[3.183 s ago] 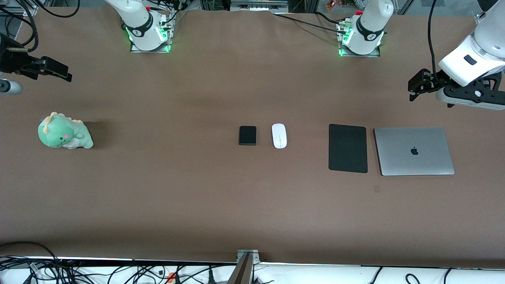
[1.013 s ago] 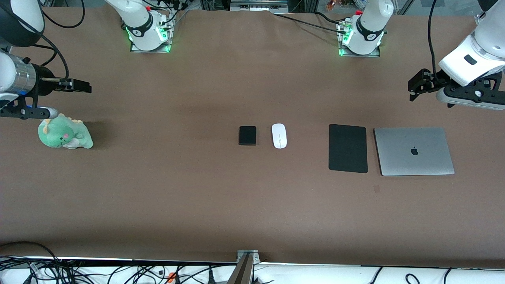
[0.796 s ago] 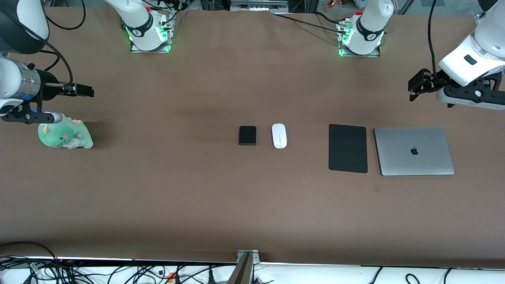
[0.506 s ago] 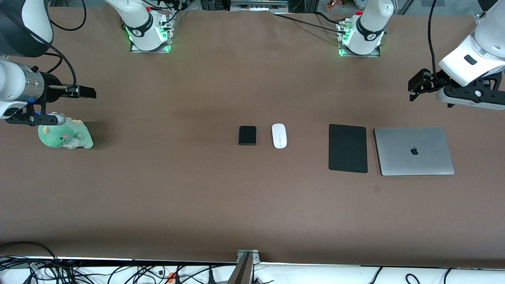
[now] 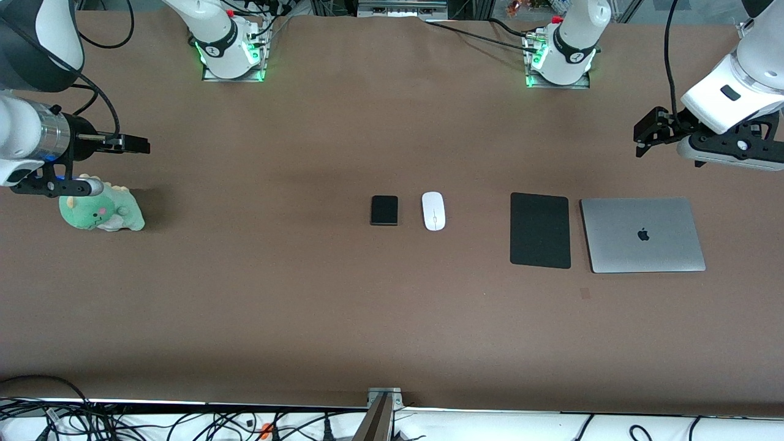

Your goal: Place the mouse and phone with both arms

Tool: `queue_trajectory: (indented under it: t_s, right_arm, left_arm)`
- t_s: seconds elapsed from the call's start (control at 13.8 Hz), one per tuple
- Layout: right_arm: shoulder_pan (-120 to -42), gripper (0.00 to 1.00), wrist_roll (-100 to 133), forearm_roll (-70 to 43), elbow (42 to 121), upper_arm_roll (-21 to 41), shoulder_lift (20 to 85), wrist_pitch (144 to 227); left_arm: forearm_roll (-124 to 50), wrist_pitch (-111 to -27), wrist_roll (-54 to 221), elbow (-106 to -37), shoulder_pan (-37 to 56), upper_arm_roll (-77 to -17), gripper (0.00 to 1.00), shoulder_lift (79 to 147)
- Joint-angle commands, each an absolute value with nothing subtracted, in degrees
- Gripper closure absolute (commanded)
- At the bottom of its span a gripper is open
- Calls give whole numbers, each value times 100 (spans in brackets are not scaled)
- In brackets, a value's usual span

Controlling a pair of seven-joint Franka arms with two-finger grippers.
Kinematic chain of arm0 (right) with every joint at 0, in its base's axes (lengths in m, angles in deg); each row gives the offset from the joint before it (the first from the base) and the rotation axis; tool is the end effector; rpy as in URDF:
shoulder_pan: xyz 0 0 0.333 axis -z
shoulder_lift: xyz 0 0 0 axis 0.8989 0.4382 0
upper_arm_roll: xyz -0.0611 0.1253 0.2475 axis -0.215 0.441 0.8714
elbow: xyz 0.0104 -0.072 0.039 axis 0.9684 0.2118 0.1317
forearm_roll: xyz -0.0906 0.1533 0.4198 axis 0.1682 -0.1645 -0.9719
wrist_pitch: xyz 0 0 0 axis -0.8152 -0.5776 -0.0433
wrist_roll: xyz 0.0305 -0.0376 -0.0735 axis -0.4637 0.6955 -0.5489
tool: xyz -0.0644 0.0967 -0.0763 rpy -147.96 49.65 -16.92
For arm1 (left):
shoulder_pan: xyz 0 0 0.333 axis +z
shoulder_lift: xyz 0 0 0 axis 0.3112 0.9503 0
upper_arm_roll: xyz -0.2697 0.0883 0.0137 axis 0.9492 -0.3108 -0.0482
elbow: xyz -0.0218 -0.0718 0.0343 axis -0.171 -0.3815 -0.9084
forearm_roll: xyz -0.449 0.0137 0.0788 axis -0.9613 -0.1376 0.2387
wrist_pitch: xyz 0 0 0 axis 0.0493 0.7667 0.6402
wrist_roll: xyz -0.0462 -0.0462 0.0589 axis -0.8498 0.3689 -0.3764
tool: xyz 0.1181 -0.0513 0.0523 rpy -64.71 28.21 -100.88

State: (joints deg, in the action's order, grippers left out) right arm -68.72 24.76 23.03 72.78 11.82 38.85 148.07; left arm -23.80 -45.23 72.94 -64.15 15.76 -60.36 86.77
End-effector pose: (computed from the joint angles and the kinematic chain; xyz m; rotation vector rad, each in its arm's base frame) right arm 0.6152 0.0131 0.4466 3.0691 -0.0689 -0.5780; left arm 0.6172 -0.0706 0.5481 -3.0509 0.3111 -0.0244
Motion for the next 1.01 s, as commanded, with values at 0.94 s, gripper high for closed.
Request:
queue_trajectory:
  t_s: [0.94]
  right_arm:
    - [-6788, 0, 2411, 2300, 7181, 1144, 3975, 14740]
  left_arm:
    - [-2393, -4737, 8414, -6294, 1374, -4884, 0, 10585]
